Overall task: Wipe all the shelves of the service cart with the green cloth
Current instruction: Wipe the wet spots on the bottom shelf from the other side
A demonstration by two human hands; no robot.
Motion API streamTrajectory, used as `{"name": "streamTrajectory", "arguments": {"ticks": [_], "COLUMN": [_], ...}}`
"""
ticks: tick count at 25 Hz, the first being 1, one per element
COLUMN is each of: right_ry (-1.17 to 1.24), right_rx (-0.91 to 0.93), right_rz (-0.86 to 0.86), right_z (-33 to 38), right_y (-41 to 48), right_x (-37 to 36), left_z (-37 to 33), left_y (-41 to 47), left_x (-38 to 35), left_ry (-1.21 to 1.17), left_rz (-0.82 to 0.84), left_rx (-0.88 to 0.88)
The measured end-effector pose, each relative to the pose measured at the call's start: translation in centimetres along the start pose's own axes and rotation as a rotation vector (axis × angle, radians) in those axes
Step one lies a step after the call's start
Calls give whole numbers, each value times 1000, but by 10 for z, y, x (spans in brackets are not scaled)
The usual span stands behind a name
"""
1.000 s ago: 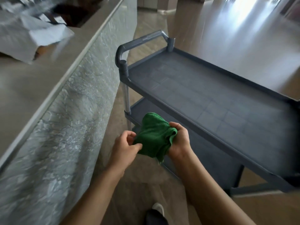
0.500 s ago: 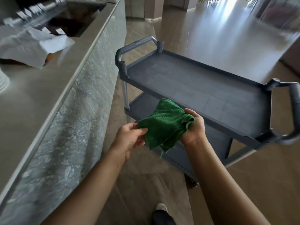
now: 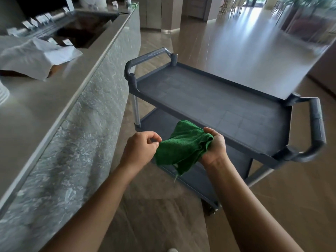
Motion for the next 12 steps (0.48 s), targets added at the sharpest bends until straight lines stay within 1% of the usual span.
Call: {"name": "streamTrajectory", "arguments": {"ticks": [3, 5, 6, 8, 12], "right_ry": [-7, -1, 4, 9, -36], "right_rx": [-15, -28, -32, -40, -79], "right_rz": [4, 10, 15, 27, 57], "right_z": [5, 9, 11, 16, 23], "right_y": [0, -1, -1, -1, -3], "right_x": [4, 6, 6, 8, 14], "left_z": [-4, -9, -11, -20, -40], "left_y": [3, 3, 3, 2, 7], "left_x": [-8, -14, -17, -24, -21], "left_ry": [-48, -93, -95, -11, 110], "left_rz": [9, 39, 51, 59, -6], "left_rx": [-12, -57, -101, -233, -441]}}
Point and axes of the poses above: each hand's wrist, its own y-axis towards the middle knuckle, its own x-axis out of the back of the hand, z = x × y, the point moved 6 cm from there along y, towards the middle knuckle, and after that the axes turned 8 degrees about -x, right-handed, at the moved point
